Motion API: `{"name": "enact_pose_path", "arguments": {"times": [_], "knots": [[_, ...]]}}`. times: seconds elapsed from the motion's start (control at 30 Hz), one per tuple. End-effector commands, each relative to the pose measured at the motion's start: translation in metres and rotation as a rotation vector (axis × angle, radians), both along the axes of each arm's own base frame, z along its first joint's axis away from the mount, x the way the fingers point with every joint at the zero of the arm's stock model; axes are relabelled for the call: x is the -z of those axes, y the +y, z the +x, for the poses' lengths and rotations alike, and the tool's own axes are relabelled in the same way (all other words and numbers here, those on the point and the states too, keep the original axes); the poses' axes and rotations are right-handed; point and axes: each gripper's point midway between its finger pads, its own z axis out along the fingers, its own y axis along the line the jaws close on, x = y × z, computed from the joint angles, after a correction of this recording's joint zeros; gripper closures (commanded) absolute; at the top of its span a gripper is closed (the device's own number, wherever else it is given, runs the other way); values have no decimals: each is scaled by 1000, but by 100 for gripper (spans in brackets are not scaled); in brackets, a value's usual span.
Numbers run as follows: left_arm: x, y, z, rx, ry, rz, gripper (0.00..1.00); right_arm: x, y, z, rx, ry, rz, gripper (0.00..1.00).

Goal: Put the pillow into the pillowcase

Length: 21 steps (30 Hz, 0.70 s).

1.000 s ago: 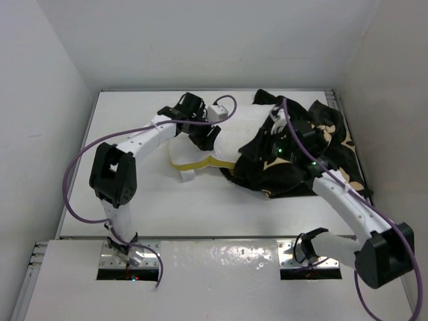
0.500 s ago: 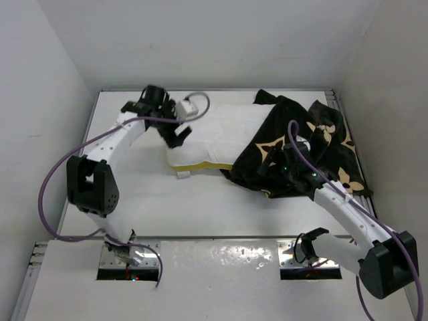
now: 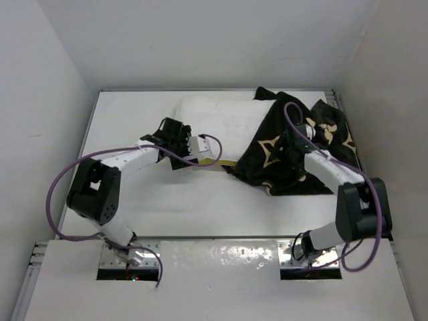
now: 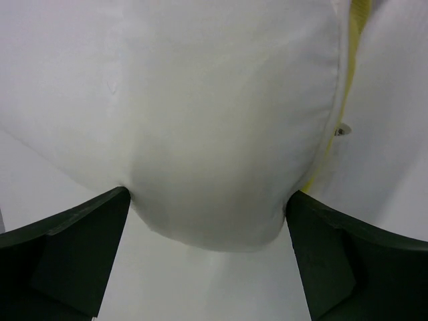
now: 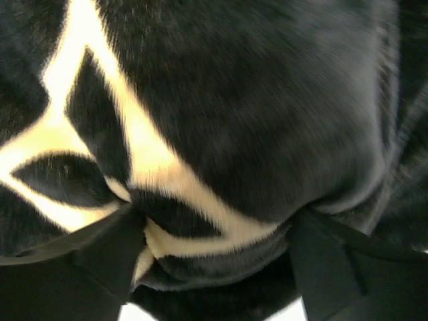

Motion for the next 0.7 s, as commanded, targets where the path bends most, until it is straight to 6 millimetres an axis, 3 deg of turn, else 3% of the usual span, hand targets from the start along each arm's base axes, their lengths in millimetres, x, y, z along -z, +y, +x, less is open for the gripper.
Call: {"name": "enact_pose_path", "arguments": {"times": [0.0,0.07,0.1,0.13,0.17,0.2,0.23,0.27,0.37,0.47,0.5,0.53,0.57,0.6,0.63,0.67], "knots": [[9,-13,24,-20,-112,-28,0,6,6,46,-98,-56,-46,22],[21,-23,20,-21,-87,-55,5,-5,19,76,-175,-90,-52,35],[24,-28,18,-11,-69,-66,11,6,26,84,-250,-62,-72,44],[30,-35,16,-16,-43,-74,41,-14,33,106,-277,-114,-79,49],[35,-41,12,-15,-21,-70,58,-16,41,114,-316,-121,-84,53],[43,-42,13,-36,1,-53,87,-14,47,122,-362,-119,-90,63],[49,-42,8,-38,28,-31,97,-31,54,138,-382,-173,-85,71],[54,-37,8,-61,40,-17,100,-41,61,149,-412,-220,-85,84],[65,-27,-14,-29,140,6,100,-70,93,177,-540,-349,-42,100],[55,-34,-36,70,174,12,100,-90,133,192,-681,-441,-27,100],[41,-38,-43,128,154,13,100,-113,155,199,-749,-505,8,100],[38,-43,-62,187,198,27,100,-104,178,199,-808,-499,40,99],[20,-56,-70,270,185,-10,100,-106,194,201,-849,-517,67,96],[16,-64,-95,335,243,0,100,-126,213,206,-888,-567,96,92],[9,-75,-107,381,271,-28,100,-119,240,199,-958,-556,152,86],[-5,-86,-113,403,274,-55,100,-120,253,197,-982,-560,177,82]]}}
